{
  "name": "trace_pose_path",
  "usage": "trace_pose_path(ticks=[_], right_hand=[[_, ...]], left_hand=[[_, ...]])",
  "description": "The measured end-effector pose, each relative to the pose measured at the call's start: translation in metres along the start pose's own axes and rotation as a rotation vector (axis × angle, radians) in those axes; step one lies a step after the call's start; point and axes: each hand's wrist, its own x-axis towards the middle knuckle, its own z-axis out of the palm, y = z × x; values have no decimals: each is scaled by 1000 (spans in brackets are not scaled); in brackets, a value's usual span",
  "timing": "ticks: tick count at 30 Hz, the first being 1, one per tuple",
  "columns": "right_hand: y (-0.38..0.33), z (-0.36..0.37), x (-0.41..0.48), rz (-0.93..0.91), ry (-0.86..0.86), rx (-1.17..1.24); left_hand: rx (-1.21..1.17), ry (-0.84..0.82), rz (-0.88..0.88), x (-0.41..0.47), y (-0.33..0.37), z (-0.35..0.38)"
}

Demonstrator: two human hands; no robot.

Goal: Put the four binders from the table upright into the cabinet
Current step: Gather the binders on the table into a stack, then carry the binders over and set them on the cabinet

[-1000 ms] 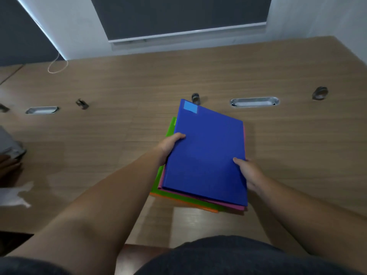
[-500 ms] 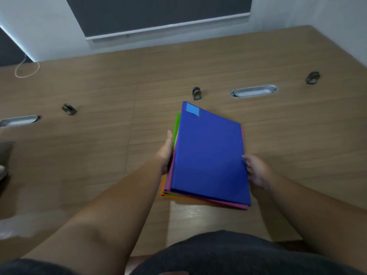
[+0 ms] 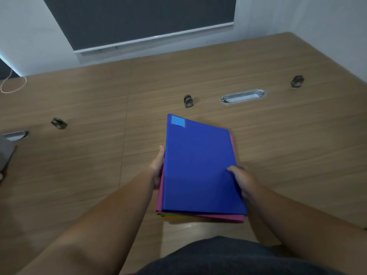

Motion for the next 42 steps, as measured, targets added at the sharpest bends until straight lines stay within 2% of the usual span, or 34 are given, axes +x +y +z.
trace_pose_path(ticks=[3,7,11,15,19,24,29,34,42], right_hand=[[-4,-2,2,30,46,53],[-9,-4,6,129,-24,86],[-13,-6,10,171,-55,79],[-14,-18,5,210,-59,42],[-21,-27,0,175,-86,135],[-48,-52,-15,84,-48,221],[-74,-112,-50,24,116,297],[-87,-193,-103,-64,323,371],[-68,-320,-221,-188,698,463]], left_hand=[[45,21,-46,2,-3,2],[186,166,-86,10,-3,-5],[72,34,-113,8,-3,-8],[61,-7,-78,13,-10,-4],[27,-59,-15,17,-4,14],[135,-169,42,21,26,55],[279,-328,28,21,44,134],[346,-594,-38,2,40,237],[533,-855,-137,-55,-28,392]])
